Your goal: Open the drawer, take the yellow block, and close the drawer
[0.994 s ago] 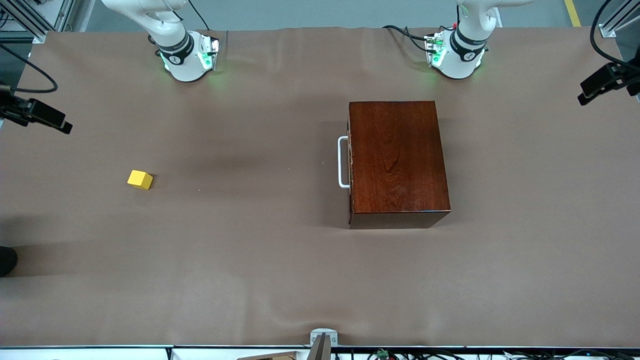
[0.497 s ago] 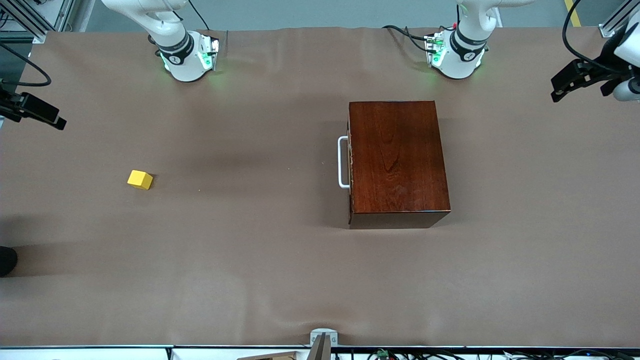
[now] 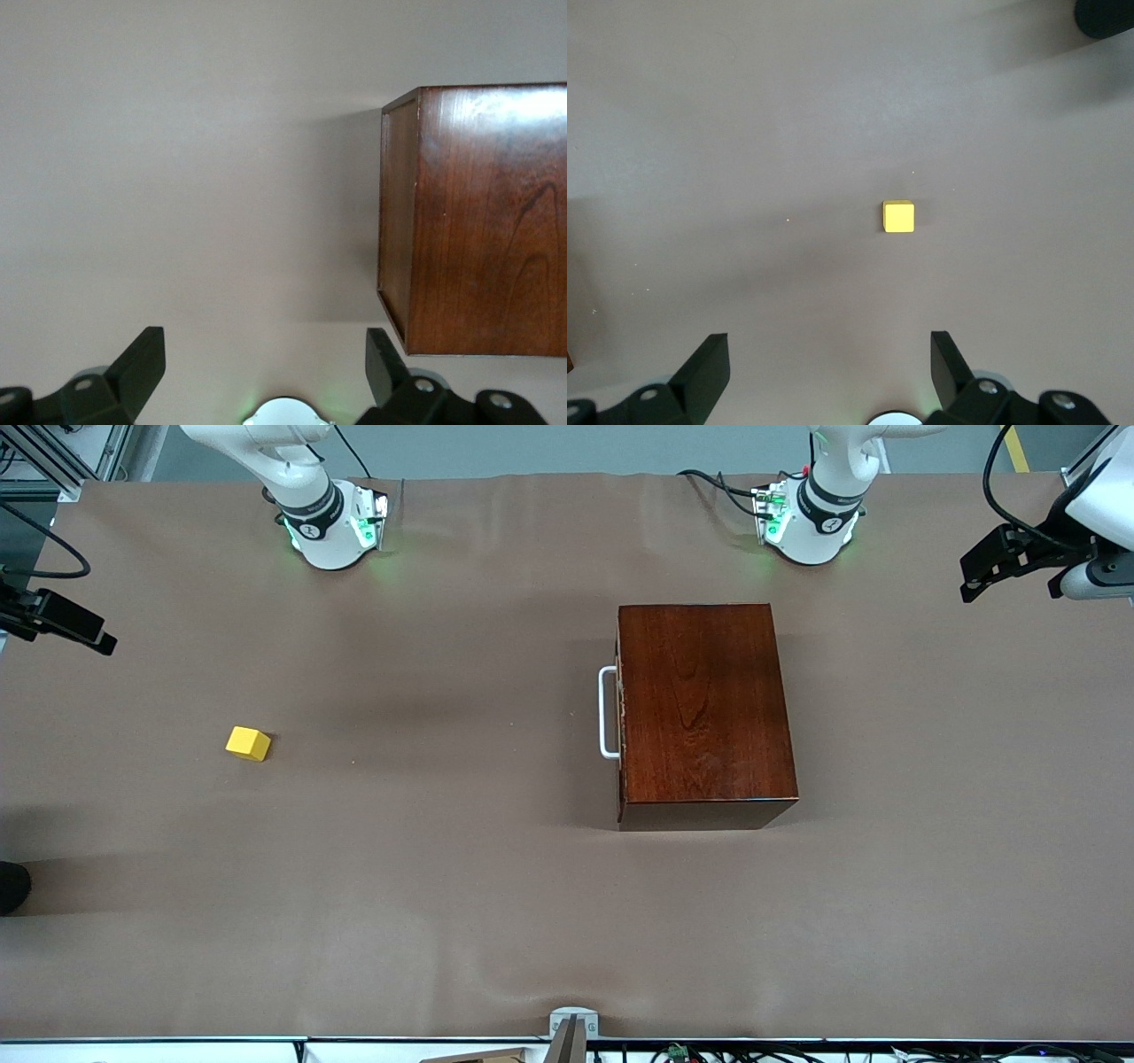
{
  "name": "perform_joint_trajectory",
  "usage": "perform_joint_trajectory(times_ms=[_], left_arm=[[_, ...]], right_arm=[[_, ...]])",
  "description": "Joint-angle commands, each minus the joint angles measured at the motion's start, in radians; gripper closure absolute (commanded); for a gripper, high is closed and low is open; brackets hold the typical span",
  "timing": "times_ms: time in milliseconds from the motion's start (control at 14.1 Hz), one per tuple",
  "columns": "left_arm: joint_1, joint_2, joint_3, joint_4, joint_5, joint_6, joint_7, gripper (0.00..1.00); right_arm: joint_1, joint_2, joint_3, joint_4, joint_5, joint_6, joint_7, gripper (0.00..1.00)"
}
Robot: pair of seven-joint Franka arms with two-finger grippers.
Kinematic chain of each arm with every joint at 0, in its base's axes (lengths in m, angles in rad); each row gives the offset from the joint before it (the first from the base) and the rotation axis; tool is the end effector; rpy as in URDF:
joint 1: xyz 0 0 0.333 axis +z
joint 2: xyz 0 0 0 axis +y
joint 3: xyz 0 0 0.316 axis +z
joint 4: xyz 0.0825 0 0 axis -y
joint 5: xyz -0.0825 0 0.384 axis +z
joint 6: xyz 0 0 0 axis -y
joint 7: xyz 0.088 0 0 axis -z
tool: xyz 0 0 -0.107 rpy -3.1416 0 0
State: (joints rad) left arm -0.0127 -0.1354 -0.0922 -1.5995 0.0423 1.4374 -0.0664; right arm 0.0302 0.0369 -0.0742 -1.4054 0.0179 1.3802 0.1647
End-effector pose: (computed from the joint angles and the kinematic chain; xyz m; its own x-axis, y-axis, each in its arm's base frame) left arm 0.4948 -0.0509 0.6707 0.9992 -0.0318 -0.0234 -0.0330 -0.9979 -0.0561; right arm 0.5451 -0.0209 0.6646 0.9769 -0.2039 -0.0636 -0.2046 -0.9788 -0.0047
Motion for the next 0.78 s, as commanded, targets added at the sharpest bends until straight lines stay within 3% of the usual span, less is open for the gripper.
perform_joint_trajectory(times_ms=[0, 710], left_arm=[[0.004, -0.027, 0.008, -0.016, -0.038, 0.003, 0.034, 0.00], [0.010, -0.026, 0.012, -0.007, -0.052, -0.003, 0.019, 0.00]], right_arm=[[-0.012, 0.005, 0.005, 0.017, -0.015, -0.023, -0.010, 0.00], [-0.029, 0.006, 0.001, 0.013, -0.016, -0.043, -0.011, 0.00]])
